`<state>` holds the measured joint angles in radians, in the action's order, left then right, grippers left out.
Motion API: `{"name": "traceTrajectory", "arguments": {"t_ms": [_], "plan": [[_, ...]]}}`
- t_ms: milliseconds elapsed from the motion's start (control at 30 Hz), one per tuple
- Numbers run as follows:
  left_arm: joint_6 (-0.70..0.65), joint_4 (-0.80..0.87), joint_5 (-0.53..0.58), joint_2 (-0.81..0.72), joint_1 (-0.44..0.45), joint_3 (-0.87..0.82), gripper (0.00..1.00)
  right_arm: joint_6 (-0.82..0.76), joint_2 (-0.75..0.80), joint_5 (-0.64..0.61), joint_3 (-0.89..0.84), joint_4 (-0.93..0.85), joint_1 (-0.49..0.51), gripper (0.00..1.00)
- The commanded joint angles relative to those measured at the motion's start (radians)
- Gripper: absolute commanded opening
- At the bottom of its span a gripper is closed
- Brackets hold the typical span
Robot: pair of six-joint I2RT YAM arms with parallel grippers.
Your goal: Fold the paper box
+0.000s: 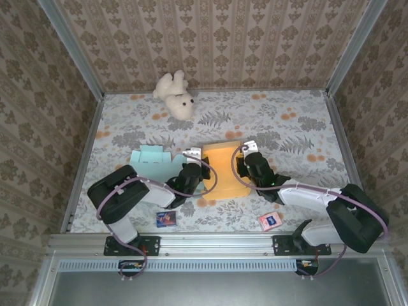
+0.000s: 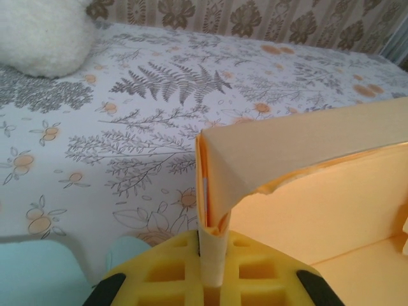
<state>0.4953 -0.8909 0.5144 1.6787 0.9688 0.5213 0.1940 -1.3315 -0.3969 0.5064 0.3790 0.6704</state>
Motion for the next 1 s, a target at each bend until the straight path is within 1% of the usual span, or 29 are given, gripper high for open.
{"name": "traceTrajectory", "arguments": {"t_ms": [0,67,100,133,167,233,267,333,433,533,600,633,667,733,800,867,967], "plan": [[0.146,0.22,0.086,-0.071,0.044,0.078,0.0,0.006,-0.024,-0.098,-0.005,0.049,0.009,0.16],[0.247,0.406,0.181,-0.095,0.063,0.14,0.0,0.037,-0.029,-0.17,0.0,0.031,0.011,0.13],[0.303,0.531,0.239,-0.103,0.076,0.185,0.0,0.063,-0.029,-0.216,0.0,0.016,0.015,0.12],[0.391,0.704,0.293,-0.108,0.085,0.243,0.0,0.092,-0.028,-0.27,0.001,-0.007,0.017,0.11],[0.452,0.827,0.332,-0.108,0.091,0.297,0.0,0.118,-0.028,-0.319,0.006,-0.04,0.02,0.11],[0.517,1.021,0.387,-0.098,0.108,0.39,0.0,0.17,-0.03,-0.418,0.026,-0.12,0.027,0.11],[0.54,1.054,0.407,-0.098,0.118,0.407,0.0,0.188,-0.031,-0.449,0.034,-0.152,0.028,0.11],[0.575,1.06,0.457,-0.111,0.142,0.396,0.0,0.215,-0.025,-0.512,0.04,-0.198,0.028,0.12],[0.629,1.048,0.482,-0.135,0.151,0.363,0.0,0.233,-0.011,-0.587,0.035,-0.238,0.029,0.13],[0.663,1.079,0.488,-0.139,0.152,0.369,0.0,0.223,0.003,-0.631,0.044,-0.273,0.029,0.13],[0.674,1.083,0.489,-0.136,0.155,0.371,0.0,0.216,0.019,-0.603,0.041,-0.267,0.029,0.13],[0.681,1.082,0.489,-0.137,0.157,0.371,0.0,0.206,0.033,-0.564,0.033,-0.246,0.029,0.13],[0.68,1.079,0.49,-0.136,0.159,0.371,0.0,0.183,0.051,-0.487,0.012,-0.186,0.029,0.14],[0.675,1.073,0.486,-0.138,0.159,0.372,0.0,0.142,0.08,-0.27,-0.027,-0.078,0.022,0.17],[0.67,1.071,0.48,-0.14,0.159,0.373,0.0,0.132,0.094,-0.153,-0.034,-0.048,0.02,0.21],[0.669,1.067,0.472,-0.144,0.159,0.37,0.0,0.129,0.099,-0.087,-0.02,-0.062,0.02,0.26],[0.667,1.054,0.471,-0.156,0.159,0.355,0.0,0.128,0.11,-0.059,-0.009,-0.096,0.02,0.3]]}}
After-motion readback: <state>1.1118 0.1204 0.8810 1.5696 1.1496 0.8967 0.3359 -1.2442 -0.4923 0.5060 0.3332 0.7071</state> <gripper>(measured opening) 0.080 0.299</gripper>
